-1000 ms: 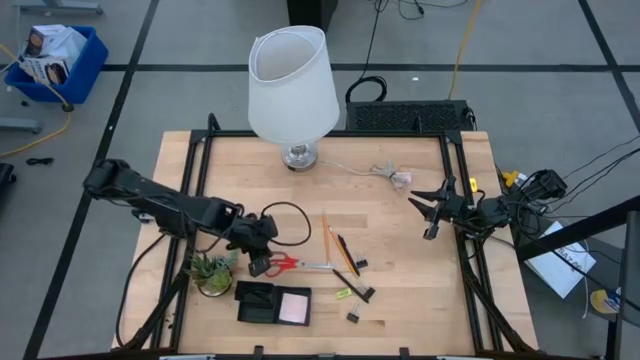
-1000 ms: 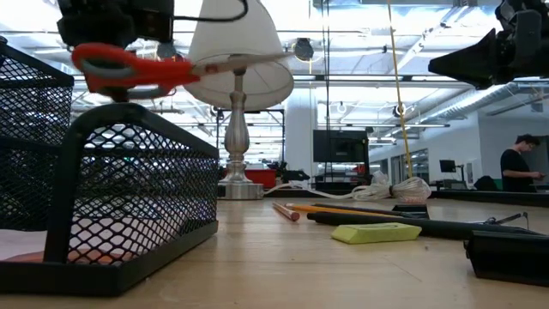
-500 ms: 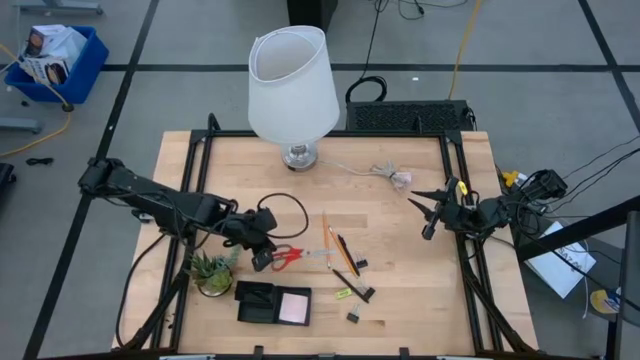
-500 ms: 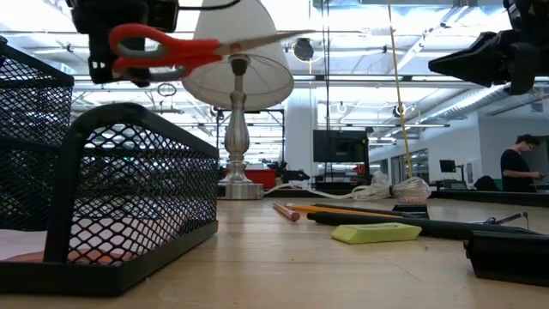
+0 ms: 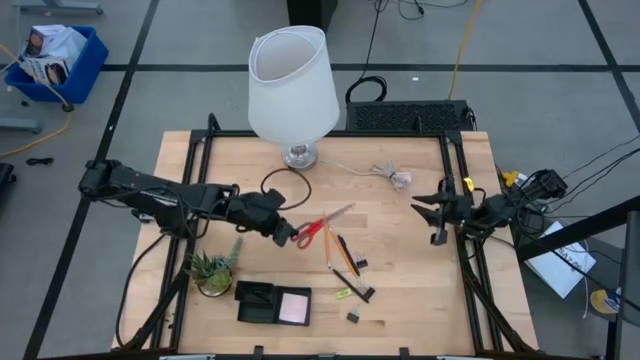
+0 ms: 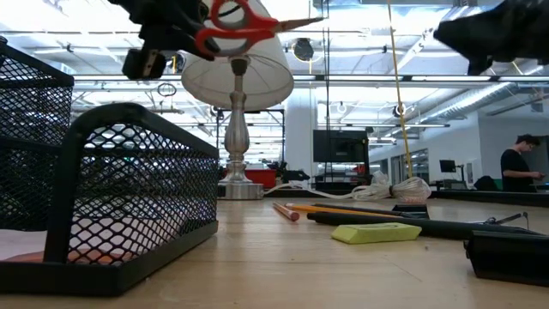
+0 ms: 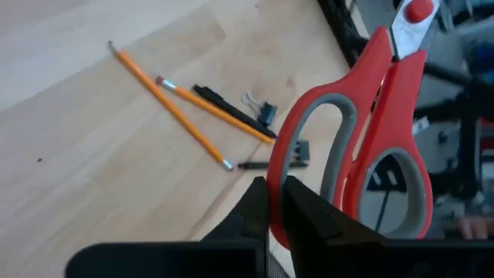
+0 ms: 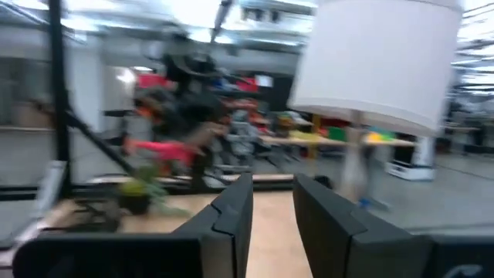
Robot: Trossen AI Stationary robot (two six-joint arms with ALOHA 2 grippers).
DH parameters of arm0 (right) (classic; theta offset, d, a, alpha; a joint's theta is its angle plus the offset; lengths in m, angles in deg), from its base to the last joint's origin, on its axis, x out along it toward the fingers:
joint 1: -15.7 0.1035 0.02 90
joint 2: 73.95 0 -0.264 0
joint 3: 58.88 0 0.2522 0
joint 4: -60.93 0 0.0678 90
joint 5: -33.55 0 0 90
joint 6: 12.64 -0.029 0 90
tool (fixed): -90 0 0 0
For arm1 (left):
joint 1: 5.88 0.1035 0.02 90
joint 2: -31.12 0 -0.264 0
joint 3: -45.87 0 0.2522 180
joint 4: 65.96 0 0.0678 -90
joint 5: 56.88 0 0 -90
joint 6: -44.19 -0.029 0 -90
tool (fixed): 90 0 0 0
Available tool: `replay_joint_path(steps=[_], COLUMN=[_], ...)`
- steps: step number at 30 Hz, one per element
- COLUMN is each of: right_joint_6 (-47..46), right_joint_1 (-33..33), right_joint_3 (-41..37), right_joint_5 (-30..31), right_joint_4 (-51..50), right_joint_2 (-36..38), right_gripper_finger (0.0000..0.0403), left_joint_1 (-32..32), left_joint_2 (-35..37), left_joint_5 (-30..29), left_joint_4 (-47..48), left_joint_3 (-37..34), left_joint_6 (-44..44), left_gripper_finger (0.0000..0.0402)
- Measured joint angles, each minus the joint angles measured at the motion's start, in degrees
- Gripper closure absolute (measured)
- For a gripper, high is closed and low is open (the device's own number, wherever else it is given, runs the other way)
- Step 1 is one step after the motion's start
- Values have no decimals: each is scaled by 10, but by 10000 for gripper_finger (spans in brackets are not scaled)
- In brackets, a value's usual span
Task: Pick and place office supplies into organizer
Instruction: Put the orange scissors into the black desk organizer
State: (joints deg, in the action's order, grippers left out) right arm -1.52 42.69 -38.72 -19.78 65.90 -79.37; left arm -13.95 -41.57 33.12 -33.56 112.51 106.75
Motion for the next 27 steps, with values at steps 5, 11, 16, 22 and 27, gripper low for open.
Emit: replay_joint_path(steps=[5, 11, 16, 22, 27], right_joint_6=[36, 158, 263, 377, 457], right_joint_1=[0, 1, 1, 0, -20], right_joint_3=[0, 0, 16, 103, 217], right_joint_5=[-117, -174, -172, -140, -141], right_joint_4=[20, 73, 164, 240, 220], right_joint_2=[-24, -123, -254, -420, -545], right_gripper_finger=[315, 307, 276, 220, 205], left_joint_1=[26, 42, 52, 55, 53], left_joint_2=[0, 0, 0, 0, 0], left_joint_5=[22, 40, 46, 46, 46], left_joint_4=[-1, -2, -5, -8, -8], left_joint_3=[0, 0, 0, 0, 0], left_joint_6=[60, 123, 127, 120, 130], left_gripper_finger=[377, 355, 381, 372, 358])
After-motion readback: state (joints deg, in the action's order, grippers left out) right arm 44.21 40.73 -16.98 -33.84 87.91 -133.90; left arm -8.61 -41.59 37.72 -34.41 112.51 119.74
